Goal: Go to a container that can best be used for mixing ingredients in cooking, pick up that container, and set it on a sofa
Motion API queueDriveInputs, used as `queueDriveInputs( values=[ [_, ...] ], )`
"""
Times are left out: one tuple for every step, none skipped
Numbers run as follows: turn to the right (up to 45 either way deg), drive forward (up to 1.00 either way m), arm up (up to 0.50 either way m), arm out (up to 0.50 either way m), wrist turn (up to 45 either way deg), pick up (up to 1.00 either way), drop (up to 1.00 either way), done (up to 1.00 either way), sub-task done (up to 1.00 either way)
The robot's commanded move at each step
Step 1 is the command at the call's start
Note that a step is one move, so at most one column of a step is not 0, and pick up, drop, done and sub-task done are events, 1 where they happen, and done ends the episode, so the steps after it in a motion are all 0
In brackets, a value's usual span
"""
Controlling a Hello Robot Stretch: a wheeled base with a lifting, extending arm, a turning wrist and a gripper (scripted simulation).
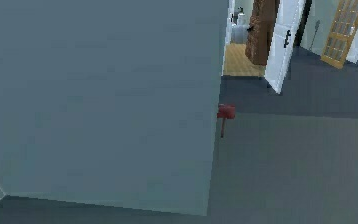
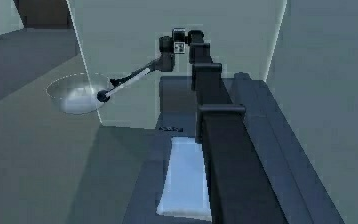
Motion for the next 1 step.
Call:
queueDriveInputs(
  values=[
    [0.0,0.00,0.00,0.00,45.0,0.00,0.00,0.00,0.00]
  ],
)
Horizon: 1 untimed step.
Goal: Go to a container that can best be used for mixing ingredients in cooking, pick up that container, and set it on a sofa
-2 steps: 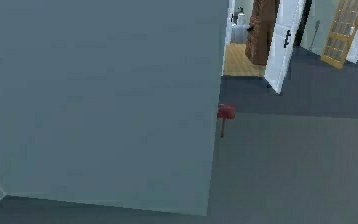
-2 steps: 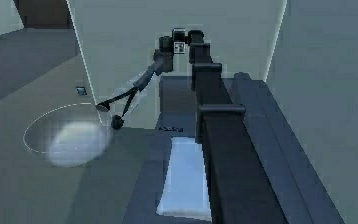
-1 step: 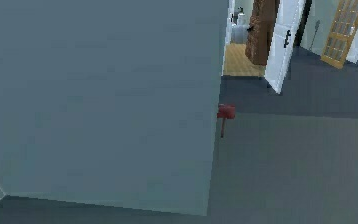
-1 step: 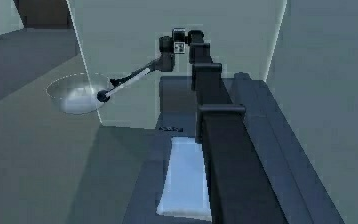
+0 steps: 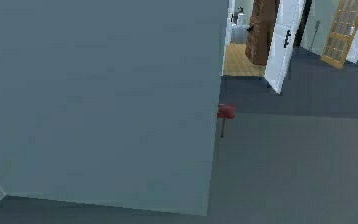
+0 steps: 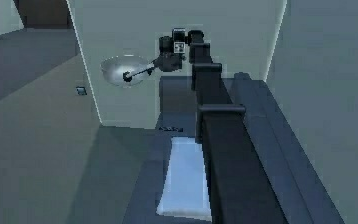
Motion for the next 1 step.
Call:
queueDriveInputs(
  values=[
    [0.0,0.00,0.00,0.00,39.0,0.00,0.00,0.00,0.00]
  ],
)
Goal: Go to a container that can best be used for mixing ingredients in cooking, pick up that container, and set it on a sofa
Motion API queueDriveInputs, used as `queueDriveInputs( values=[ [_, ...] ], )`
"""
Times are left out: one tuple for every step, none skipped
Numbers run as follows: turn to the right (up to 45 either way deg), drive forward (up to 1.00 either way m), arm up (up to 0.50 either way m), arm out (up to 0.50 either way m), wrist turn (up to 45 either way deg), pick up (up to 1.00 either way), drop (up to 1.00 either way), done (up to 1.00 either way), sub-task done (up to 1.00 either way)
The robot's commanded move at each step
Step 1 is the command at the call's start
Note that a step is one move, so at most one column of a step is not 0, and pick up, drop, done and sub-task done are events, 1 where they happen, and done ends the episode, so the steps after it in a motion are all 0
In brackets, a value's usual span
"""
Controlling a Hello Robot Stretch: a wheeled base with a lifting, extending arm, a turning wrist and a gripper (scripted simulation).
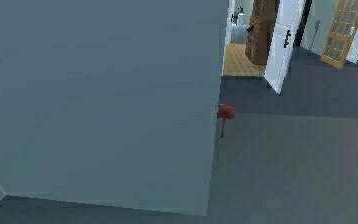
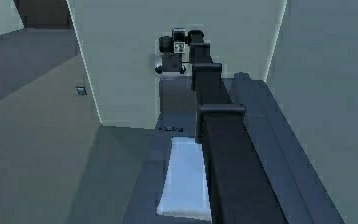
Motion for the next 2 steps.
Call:
queueDriveInputs(
  values=[
    [0.0,0.00,-0.36,0.00,0.0,0.00,0.00,0.00,0.00],
    [0.0,0.00,-0.32,0.00,0.0,0.00,0.00,0.00,0.00]
  ],
)
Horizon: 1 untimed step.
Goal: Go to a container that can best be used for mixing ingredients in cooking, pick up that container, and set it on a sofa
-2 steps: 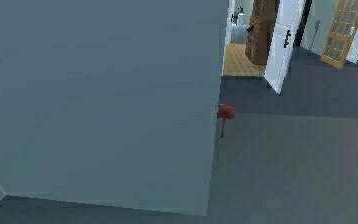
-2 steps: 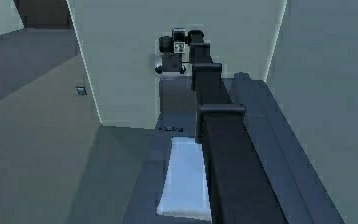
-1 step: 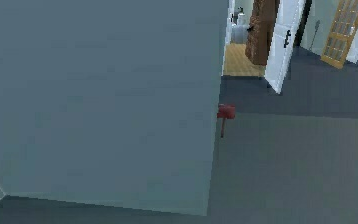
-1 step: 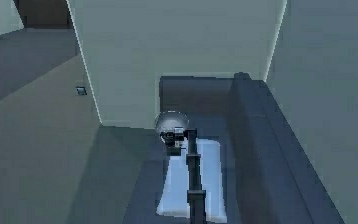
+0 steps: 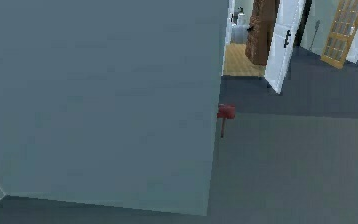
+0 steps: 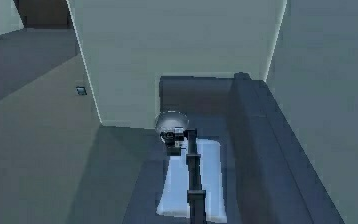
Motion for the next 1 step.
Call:
queueDriveInputs(
  values=[
    [0.0,0.00,0.00,0.00,0.0,0.00,1.00,0.00,0.00]
  ],
)
